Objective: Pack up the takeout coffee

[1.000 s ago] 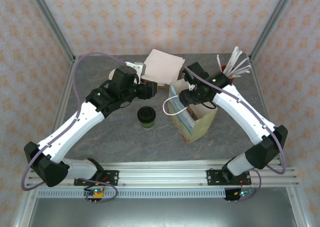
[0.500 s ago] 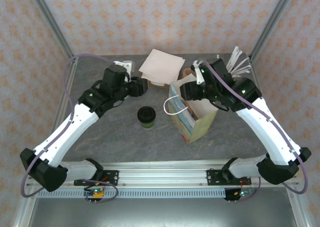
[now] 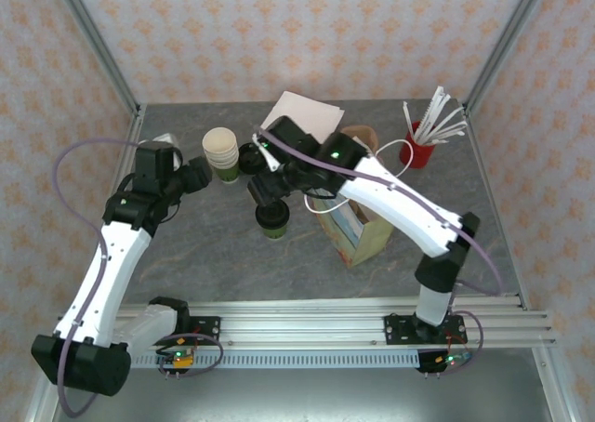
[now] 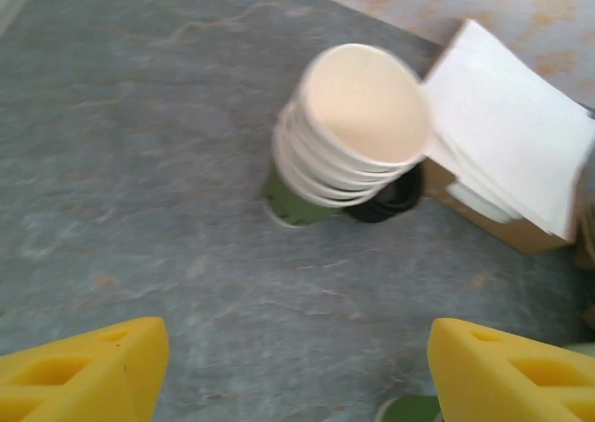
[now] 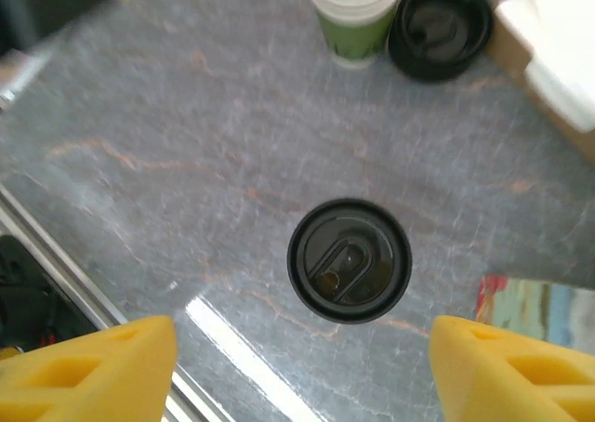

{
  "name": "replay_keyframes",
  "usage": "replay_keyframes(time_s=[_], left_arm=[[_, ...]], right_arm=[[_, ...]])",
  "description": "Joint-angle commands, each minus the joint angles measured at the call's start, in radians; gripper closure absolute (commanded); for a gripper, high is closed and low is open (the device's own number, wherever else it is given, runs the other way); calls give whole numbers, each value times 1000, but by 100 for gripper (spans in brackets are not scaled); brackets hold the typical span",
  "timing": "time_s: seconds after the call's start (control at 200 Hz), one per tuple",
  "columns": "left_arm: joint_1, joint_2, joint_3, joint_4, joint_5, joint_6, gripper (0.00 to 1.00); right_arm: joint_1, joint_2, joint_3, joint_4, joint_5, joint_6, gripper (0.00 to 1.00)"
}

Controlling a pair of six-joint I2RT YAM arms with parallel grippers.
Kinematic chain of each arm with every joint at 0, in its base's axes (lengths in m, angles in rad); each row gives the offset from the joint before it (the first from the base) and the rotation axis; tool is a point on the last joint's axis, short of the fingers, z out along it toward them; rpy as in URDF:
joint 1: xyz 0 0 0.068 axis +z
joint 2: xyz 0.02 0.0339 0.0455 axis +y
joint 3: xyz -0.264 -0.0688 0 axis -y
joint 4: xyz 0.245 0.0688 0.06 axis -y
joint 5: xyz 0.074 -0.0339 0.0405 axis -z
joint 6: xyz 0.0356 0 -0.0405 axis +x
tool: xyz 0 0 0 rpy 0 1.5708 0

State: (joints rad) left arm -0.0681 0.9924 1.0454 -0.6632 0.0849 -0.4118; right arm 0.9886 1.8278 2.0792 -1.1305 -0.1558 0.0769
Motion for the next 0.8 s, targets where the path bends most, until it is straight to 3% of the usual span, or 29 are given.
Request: replay_keyframes(time_s=[0.0, 0.335, 0.791], left_arm=[[62, -66, -54, -11, -25, -48, 25], [73, -74, -71, 13, 35, -35, 24], [73, -80, -69, 29, 71, -28, 25]], right_arm=[[10, 86, 82, -120, -22, 6, 25], [9, 307, 190, -227, 42, -27, 13], [-54, 382, 187, -241, -66, -28, 8]])
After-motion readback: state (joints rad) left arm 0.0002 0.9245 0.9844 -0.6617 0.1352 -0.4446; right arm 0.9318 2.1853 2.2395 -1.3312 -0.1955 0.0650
